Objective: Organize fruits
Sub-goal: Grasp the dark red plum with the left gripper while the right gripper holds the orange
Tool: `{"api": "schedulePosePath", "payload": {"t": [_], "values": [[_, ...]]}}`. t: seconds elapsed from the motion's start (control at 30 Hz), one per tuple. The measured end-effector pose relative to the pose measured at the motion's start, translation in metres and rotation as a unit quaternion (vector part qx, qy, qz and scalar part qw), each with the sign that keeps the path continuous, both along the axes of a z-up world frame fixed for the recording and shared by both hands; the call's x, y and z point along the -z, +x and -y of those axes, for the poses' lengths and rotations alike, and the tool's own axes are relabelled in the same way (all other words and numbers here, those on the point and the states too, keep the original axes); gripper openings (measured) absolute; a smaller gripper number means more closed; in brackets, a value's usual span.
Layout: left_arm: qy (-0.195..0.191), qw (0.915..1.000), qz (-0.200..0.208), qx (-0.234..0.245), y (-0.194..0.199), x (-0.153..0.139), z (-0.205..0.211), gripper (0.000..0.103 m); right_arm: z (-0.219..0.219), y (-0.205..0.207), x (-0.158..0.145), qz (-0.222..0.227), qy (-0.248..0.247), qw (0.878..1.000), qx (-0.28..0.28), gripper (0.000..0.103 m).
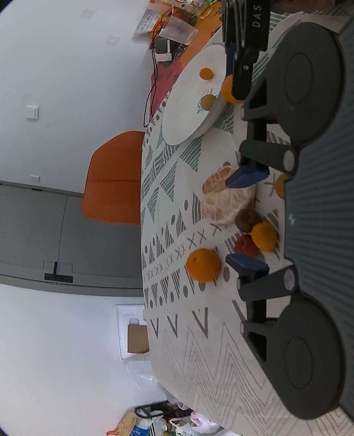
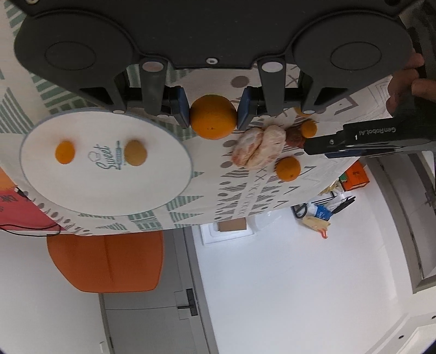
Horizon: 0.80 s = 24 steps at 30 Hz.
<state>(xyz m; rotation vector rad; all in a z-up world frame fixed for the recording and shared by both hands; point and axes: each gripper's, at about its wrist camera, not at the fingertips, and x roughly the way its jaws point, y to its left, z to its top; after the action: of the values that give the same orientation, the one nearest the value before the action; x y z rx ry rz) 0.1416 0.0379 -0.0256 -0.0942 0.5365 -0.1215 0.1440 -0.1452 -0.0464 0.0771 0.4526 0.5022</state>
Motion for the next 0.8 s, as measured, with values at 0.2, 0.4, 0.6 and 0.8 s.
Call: {"api": "schedulePosePath", "payload": {"t": [0.2,0.4,0.6,0.8], "values": [[-0.003,1.0000,-0.005,0.008,0.011,0.003,0.006,0.038,0.009,0.002,-0.001,-0.001,0.005,1.000,0.008,0.035],[0.004,0.9998,-0.019,-0.004,0.021,0.014,0.007,0.030,0.014,0.003,-0.001,-0.003,0.012,1.000,0.006,0.035],[0.023,0.9996,-0.014,-0.001,0.024,0.017,0.013,0.029,0.014,0.005,0.000,-0.005,0.014,1.000,0.004,0.035],[0.027,0.9993,-0.022,0.015,0.018,0.017,0.019,0.029,0.016,0.004,0.002,-0.003,0.017,1.000,0.005,0.035]]}}
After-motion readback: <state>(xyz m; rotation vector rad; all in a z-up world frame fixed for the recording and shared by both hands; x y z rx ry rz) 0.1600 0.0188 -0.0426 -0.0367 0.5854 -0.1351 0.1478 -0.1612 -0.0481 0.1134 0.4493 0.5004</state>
